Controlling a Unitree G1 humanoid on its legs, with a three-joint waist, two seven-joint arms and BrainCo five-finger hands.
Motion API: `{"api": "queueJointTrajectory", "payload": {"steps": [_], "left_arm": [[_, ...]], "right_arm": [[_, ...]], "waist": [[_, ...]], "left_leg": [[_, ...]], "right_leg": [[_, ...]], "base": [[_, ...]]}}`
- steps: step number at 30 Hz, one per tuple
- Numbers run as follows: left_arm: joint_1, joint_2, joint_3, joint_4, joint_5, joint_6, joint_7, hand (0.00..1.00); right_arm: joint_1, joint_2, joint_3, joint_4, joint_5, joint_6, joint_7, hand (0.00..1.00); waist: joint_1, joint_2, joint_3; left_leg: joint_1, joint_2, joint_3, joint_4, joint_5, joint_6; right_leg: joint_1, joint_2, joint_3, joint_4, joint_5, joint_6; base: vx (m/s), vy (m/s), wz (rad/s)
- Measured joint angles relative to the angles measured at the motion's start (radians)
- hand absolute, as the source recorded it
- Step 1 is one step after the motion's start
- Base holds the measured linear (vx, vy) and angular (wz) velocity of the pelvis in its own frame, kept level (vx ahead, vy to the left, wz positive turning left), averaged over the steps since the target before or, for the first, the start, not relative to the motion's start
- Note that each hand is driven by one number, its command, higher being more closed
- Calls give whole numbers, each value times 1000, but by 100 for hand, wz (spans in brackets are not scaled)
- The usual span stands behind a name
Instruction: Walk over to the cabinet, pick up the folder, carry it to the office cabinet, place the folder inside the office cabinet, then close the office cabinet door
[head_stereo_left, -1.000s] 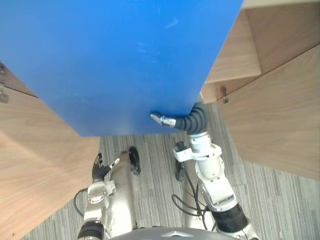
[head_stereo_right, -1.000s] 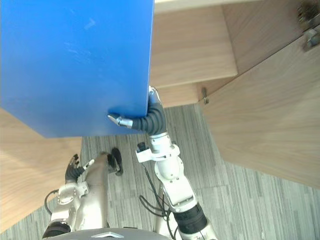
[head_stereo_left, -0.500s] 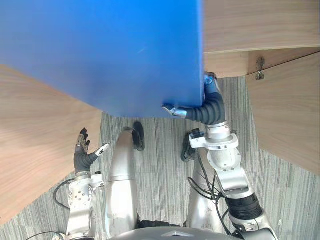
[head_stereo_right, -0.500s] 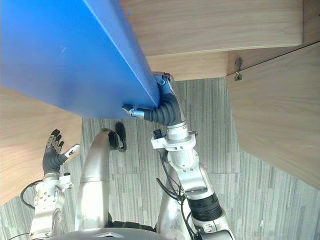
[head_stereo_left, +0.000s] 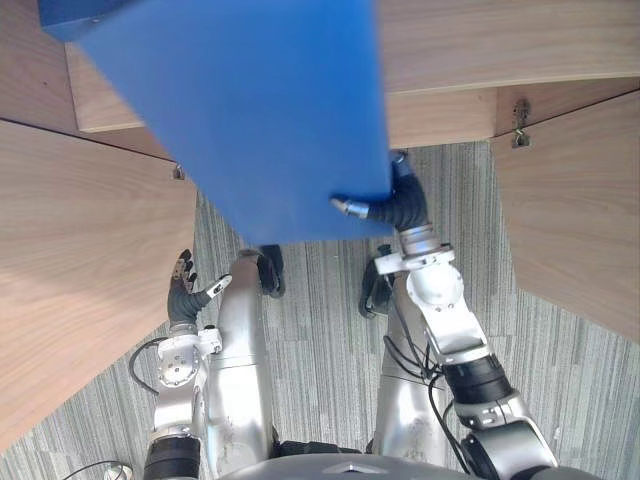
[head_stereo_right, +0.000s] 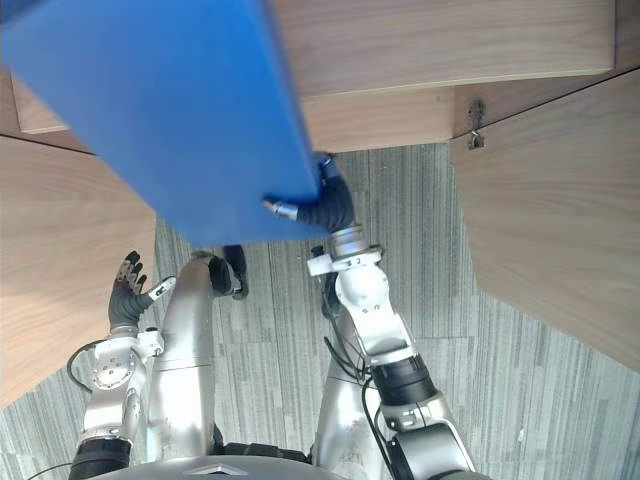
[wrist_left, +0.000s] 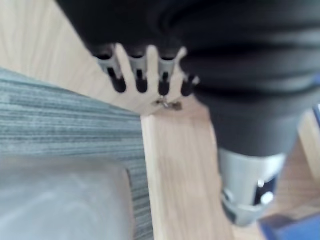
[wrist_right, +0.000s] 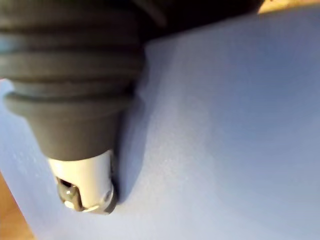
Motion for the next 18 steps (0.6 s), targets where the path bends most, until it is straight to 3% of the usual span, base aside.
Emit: {"api": "queueJointTrajectory", "payload": {"steps": [4,8,18], "left_arm": [[-14,7,-1,20,-40,-2,1,0],[-36,16,1,43,-66,-11,4,0],[-75,20,8,129,-128,-21,34,0]], "right_arm": [[-103,-4,-106,46,256,-2,-1,100],[-208,-8,-159,111,428,-5,-11,100],[-425,-33,-193,303,701,-9,-68,100]], "waist": [[5,-1,-4],[8,0,-5],[18,-3,-55]], "left_leg": [[-25,-2,-12,-13,14,-4],[-36,-2,-18,-22,25,-12],[-68,-7,-50,-47,61,-30]], "right_leg": [[-18,-1,-16,-6,4,-9],[-32,2,-20,-4,5,-12],[-55,1,-51,-5,11,-32]], "base": [[-42,-46,6],[-31,-51,2],[-32,-39,7]]}}
